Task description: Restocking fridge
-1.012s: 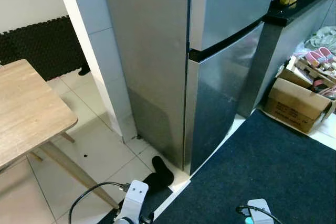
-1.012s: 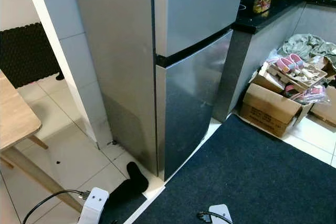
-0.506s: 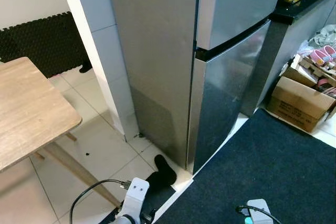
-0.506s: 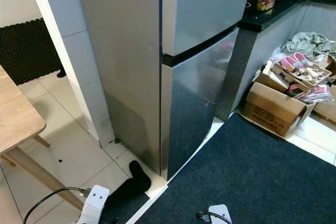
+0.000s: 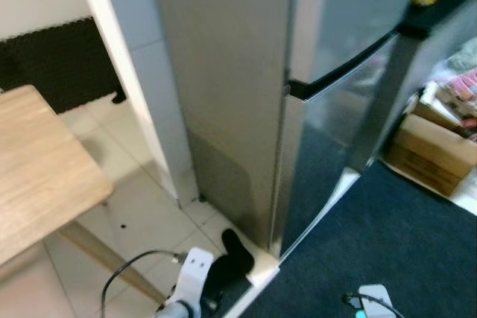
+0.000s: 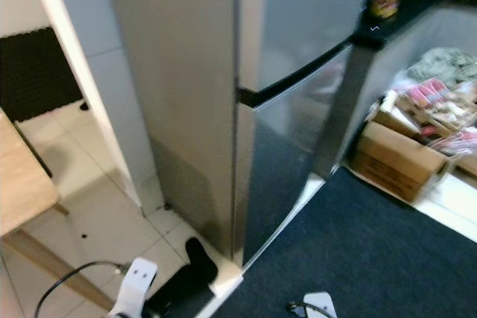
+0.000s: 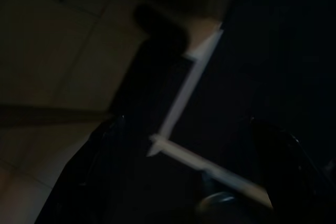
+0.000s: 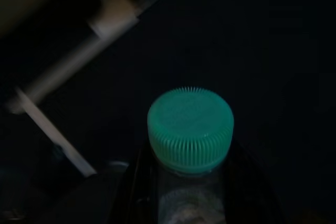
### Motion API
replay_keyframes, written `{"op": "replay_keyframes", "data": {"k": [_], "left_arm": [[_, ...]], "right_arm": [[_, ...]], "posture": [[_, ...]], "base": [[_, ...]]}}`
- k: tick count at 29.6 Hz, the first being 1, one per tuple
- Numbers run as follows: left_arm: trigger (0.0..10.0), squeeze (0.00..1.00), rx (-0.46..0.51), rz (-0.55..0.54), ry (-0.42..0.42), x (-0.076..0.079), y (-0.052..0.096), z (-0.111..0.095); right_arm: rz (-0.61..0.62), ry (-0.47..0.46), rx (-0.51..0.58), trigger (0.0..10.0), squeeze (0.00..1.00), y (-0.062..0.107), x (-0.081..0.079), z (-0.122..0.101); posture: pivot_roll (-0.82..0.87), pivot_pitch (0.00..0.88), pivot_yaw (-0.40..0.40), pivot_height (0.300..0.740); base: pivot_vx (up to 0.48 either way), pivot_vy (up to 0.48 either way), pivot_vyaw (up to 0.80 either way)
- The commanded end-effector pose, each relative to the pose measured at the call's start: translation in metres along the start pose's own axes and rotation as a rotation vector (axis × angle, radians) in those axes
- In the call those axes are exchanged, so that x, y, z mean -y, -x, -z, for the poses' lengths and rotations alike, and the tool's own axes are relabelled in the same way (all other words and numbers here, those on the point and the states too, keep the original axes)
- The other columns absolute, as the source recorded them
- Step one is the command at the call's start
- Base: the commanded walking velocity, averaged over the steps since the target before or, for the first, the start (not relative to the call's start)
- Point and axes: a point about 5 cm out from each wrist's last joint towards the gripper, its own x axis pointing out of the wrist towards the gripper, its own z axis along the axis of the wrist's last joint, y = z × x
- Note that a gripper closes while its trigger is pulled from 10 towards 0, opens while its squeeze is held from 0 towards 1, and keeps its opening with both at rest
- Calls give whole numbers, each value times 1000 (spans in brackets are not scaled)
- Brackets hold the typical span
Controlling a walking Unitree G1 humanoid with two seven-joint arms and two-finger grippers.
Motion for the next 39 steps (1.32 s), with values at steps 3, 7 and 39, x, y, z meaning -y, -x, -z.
{"op": "replay_keyframes", "data": {"k": [3, 7, 39], "left_arm": [[10000, 0, 17, 10, 0, 2, -2, -6], [10000, 0, 18, 15, -3, 2, -2, -6], [10000, 0, 20, 56, -62, 9, -5, -10]], "right_arm": [[21, -9, -26, 10000, 0, 2, 7, 10], [22, -15, -26, 10000, 0, 2, 6, 11], [31, -64, -46, 10000, 0, 4, 5, 20]], "posture": [[-95, 9, 44, 740], [-96, 10, 49, 740], [-108, 14, 70, 740]], "base": [[359, 0, 0], [355, 0, 0], [72, 0, -119]]}}
